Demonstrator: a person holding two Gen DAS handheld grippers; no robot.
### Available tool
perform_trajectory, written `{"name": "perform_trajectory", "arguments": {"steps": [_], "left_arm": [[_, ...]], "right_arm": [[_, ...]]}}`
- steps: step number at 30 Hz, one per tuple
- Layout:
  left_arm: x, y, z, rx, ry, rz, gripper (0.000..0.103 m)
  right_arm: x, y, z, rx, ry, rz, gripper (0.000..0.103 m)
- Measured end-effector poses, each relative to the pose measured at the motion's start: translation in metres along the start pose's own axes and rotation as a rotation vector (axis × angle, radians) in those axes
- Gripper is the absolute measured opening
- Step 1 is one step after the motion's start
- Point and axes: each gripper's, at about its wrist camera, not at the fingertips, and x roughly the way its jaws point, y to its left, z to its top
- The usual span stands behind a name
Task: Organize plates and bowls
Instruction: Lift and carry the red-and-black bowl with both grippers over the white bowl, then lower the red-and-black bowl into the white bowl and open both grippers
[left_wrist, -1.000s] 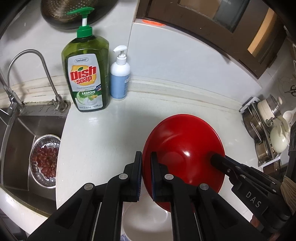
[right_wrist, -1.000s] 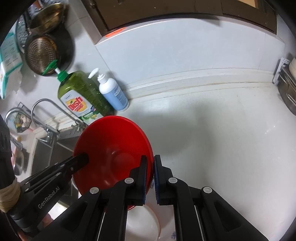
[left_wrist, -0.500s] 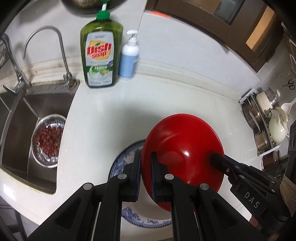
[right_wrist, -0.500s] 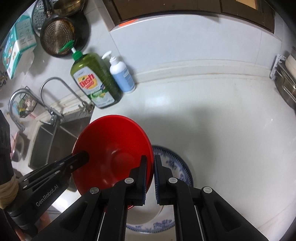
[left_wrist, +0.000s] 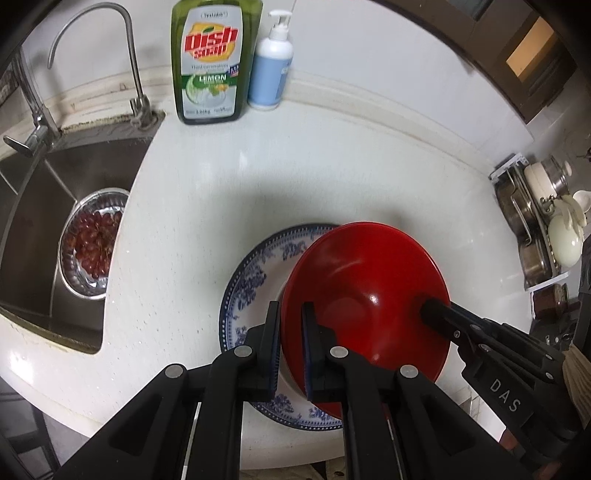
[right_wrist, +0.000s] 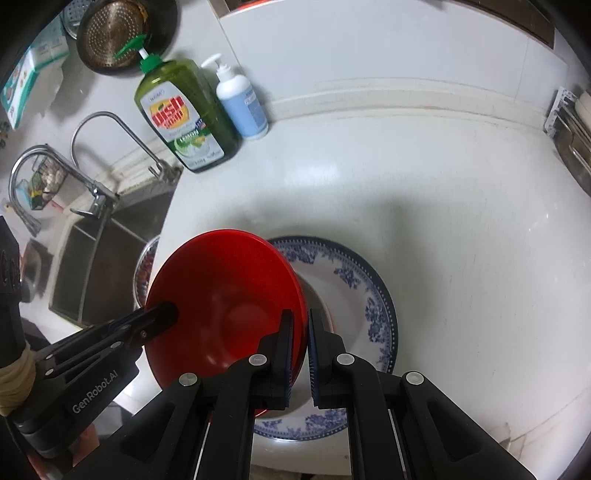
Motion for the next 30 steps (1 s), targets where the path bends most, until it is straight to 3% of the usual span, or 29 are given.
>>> {"name": "perform_trajectory", "arguments": {"steps": [18, 30], "left_arm": [[0.02, 0.002, -0.008, -0.007, 0.059, 0.0, 0.012], [0.018, 0.0, -0.008, 0.001, 0.059, -0.009, 0.03]], "right_arm": [[0.019, -0.004, -0.007, -0.009, 0.055, -0.016, 0.009], [0.019, -0.004, -0.009, -0.037, 0.059, 0.006, 0.01]]}}
